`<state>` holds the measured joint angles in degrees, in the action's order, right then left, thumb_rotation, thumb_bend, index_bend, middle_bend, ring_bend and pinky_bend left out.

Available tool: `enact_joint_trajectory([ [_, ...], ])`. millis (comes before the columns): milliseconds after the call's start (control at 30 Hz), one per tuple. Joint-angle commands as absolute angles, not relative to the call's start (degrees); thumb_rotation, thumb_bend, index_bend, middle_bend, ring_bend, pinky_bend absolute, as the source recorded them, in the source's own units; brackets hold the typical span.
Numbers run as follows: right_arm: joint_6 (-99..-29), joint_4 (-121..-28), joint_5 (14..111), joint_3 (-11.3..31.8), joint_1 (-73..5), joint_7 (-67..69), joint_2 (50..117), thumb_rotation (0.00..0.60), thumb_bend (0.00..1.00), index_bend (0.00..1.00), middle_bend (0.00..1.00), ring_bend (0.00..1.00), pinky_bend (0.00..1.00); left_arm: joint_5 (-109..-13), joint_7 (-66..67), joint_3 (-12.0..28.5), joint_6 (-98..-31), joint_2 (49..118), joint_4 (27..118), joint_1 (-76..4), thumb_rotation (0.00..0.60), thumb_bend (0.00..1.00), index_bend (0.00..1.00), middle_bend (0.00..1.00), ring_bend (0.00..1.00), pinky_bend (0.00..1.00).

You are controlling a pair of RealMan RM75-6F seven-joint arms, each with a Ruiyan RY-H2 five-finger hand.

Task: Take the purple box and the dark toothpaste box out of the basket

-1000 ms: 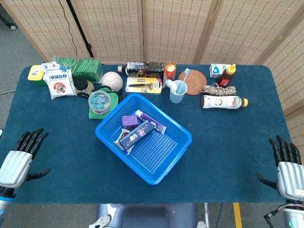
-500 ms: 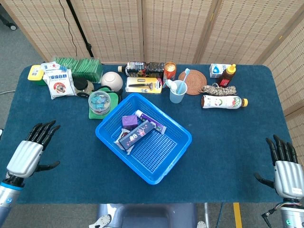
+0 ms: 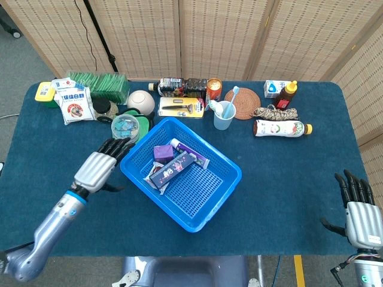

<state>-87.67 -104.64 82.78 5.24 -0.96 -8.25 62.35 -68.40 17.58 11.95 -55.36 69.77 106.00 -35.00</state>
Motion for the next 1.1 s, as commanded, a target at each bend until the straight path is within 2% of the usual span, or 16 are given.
enact_joint_trajectory([
  [33, -87.14, -104.27, 81.99, 5.54, -1.17, -7.52, 62.17, 0.6, 0.0, 0.0, 0.0, 0.0, 0.0, -60.32, 24.64, 14.6, -52.32, 77.52, 100.64, -41.62, 0.6, 0.0, 0.0, 0.0, 0.0, 0.0],
  [400, -86.86, -103.74, 80.67, 6.27, -1.29, -5.43, 61.43, 0.6, 0.0, 0.0, 0.0, 0.0, 0.0, -52.5, 29.47, 15.27, -49.62, 87.71, 91.19, -50.15, 0.6, 0.0, 0.0, 0.0, 0.0, 0.0],
  [500, -86.87, -103.67, 80.57, 6.31, -1.28, -5.12, 61.29, 0.6, 0.0, 0.0, 0.0, 0.0, 0.0, -50.06, 29.78, 15.88, -49.05, 89.45, 89.36, -51.88, 0.6, 0.0, 0.0, 0.0, 0.04, 0.04],
  [567, -86.9, -103.63, 80.51, 6.35, -1.28, -4.99, 61.25, 0.6, 0.0, 0.0, 0.0, 0.0, 0.0, -49.02, 29.94, 16.18, -49.44, 90.23, 88.5, -52.67, 0.6, 0.0, 0.01, 0.01, 0.09, 0.09],
  [700, -86.88, -103.6, 80.34, 6.42, -1.29, -4.73, 61.17, 0.6, 0.0, 0.0, 0.0, 0.0, 0.0, -46.5, 30.21, 16.1, -49.51, 90.76, 87.56, -53.69, 0.6, 0.03, 0.09, 0.08, 0.16, 0.19],
  [800, -86.81, -103.57, 80.29, 6.39, -1.32, -4.73, 61.17, 0.6, 0.0, 0.0, 0.0, 0.0, 0.0, -44.85, 30.42, 16.09, -50.02, 91.19, 86.56, -54.31, 0.6, 0.08, 0.14, 0.12, 0.2, 0.19],
  [900, -86.77, -103.58, 80.33, 6.34, -1.36, -4.93, 61.24, 0.6, 0.0, 0.0, 0.0, 0.0, 0.0, -43.48, 30.76, 15.94, -50.16, 91.68, 85.49, -55.03, 0.6, 0.13, 0.14, 0.13, 0.2, 0.2],
  [1100, -86.91, -103.67, 80.13, 6.4, -1.34, -5.12, 61.29, 0.6, 0.0, 0.0, 0.0, 0.0, 0.0, -41.91, 31.15, 16.01, -50.66, 92.4, 83.7, -56.47, 0.6, 0.14, 0.14, 0.13, 0.2, 0.2],
])
